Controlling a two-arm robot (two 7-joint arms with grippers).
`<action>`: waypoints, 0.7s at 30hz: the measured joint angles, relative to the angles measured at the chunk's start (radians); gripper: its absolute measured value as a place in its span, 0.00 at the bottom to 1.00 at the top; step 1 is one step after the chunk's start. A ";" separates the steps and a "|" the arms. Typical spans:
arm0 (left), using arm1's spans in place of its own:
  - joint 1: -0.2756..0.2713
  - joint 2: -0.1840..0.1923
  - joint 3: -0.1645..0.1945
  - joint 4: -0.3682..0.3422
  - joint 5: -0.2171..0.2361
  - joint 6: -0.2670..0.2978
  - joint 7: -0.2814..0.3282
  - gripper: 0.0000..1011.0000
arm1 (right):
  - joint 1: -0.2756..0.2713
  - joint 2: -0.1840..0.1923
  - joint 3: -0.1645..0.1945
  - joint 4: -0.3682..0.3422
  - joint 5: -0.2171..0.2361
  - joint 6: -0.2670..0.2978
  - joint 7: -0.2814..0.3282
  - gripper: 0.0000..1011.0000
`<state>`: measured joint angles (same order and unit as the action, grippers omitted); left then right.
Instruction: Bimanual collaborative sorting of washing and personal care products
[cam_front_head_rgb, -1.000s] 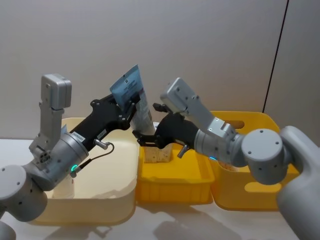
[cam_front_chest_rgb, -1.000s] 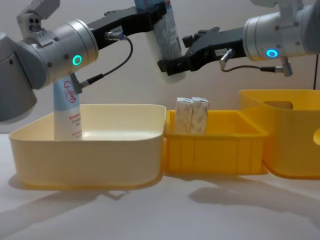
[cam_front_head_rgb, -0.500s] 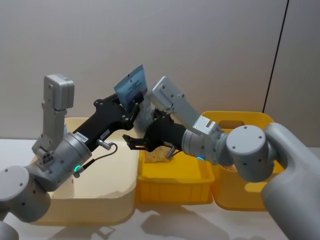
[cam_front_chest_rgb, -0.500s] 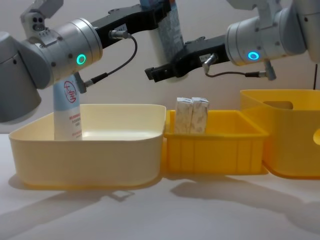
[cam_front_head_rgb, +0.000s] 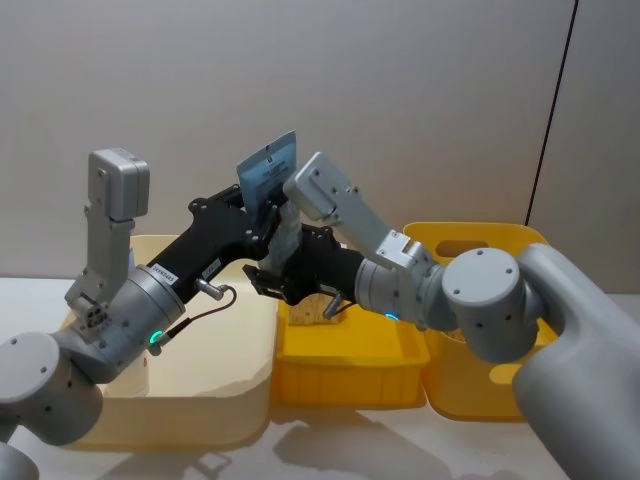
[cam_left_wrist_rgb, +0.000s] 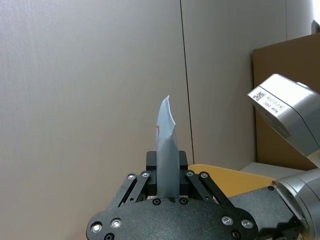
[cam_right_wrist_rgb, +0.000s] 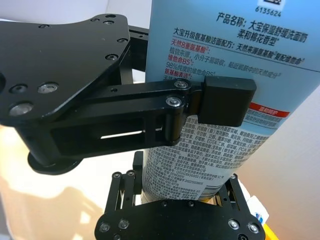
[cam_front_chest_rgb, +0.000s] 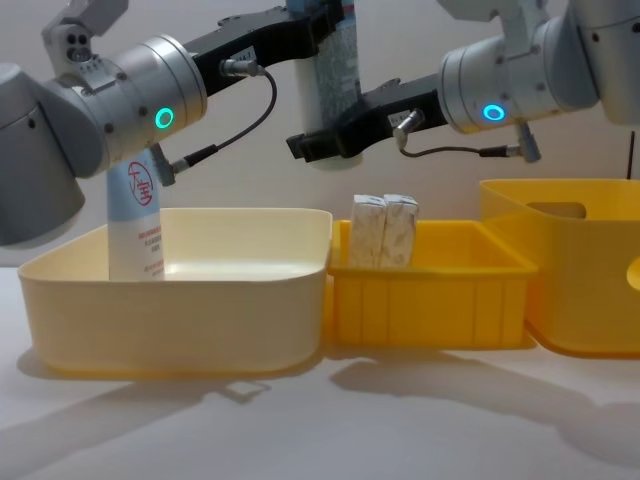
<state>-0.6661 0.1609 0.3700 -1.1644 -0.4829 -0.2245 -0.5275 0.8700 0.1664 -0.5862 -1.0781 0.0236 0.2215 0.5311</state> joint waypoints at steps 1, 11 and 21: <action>0.000 0.000 0.000 0.000 0.000 0.000 0.000 0.22 | 0.000 0.000 0.000 0.001 0.000 0.000 0.000 0.65; 0.001 -0.001 0.001 -0.001 0.000 -0.001 0.000 0.22 | 0.003 -0.004 -0.001 0.005 0.001 0.007 -0.001 0.65; 0.001 -0.001 0.001 -0.002 0.000 -0.002 0.000 0.23 | 0.004 -0.006 -0.002 0.006 0.002 0.009 -0.001 0.65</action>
<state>-0.6655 0.1601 0.3706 -1.1661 -0.4831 -0.2264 -0.5276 0.8736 0.1607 -0.5887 -1.0716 0.0252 0.2309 0.5302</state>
